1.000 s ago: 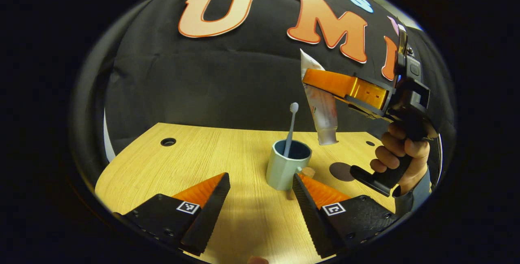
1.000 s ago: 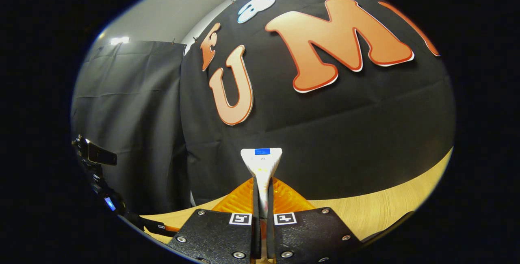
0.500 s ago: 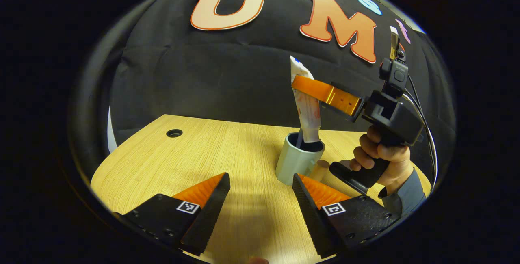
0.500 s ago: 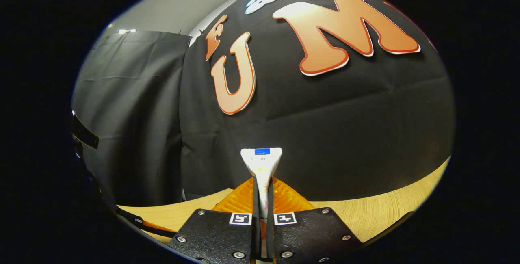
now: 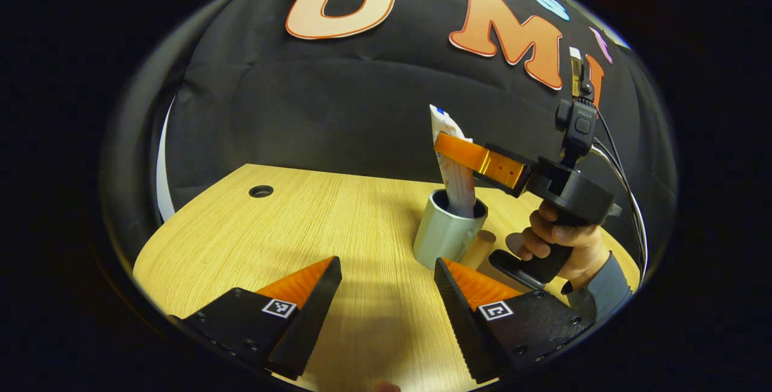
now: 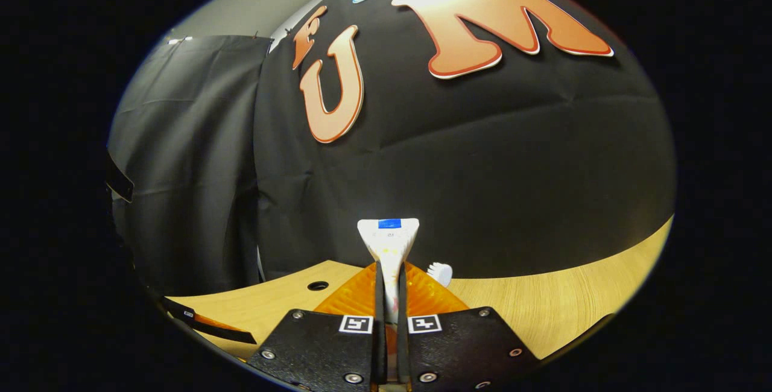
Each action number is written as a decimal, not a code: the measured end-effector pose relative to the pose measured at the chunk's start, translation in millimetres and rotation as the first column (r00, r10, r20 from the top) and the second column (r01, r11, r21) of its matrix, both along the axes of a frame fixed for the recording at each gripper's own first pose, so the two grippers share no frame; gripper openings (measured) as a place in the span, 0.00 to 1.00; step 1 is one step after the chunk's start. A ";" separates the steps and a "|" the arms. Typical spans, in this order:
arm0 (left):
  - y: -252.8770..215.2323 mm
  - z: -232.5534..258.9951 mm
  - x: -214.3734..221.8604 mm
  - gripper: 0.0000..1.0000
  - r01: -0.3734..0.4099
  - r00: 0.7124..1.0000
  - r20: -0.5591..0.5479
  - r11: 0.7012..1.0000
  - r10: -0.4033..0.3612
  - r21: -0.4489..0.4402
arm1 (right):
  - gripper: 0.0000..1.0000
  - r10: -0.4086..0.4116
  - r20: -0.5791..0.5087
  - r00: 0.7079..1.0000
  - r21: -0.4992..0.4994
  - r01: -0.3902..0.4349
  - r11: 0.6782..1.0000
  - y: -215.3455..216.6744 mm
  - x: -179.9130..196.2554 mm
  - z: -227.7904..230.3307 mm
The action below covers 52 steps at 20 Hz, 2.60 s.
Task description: Put the toothbrush and toothpaste on the desktop into the cup, then pick up the cup and place it on the coaster on the desktop.
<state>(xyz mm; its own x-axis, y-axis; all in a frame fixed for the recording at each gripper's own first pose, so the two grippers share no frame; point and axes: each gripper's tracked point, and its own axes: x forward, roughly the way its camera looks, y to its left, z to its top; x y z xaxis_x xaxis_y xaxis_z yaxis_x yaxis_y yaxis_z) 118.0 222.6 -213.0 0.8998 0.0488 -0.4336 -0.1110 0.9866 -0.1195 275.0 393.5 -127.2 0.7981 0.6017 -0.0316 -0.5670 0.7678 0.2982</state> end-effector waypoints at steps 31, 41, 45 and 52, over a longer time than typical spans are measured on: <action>-52.7 13.8 7.9 0.95 0.059 0.997 -0.056 0.998 -0.061 -0.030 | 0.66 0.012 -0.037 0.999 -0.077 -0.015 0.997 -94.5 -82.5 38.9; -87.0 27.3 40.5 0.98 0.104 0.968 -0.230 0.995 -0.101 0.000 | 0.84 -0.053 0.089 0.995 -0.054 0.058 0.997 -159.9 -99.6 92.0; -92.8 18.9 50.1 0.95 0.112 0.923 -0.368 0.993 -0.114 -0.026 | 0.84 -0.078 0.085 0.993 -0.057 0.083 0.995 -189.8 -103.6 92.5; -100.5 -6.3 71.3 0.95 0.077 0.826 -0.560 0.997 -0.060 0.006 | 0.84 -0.101 0.146 0.984 -0.084 0.114 0.990 -229.8 -113.9 107.0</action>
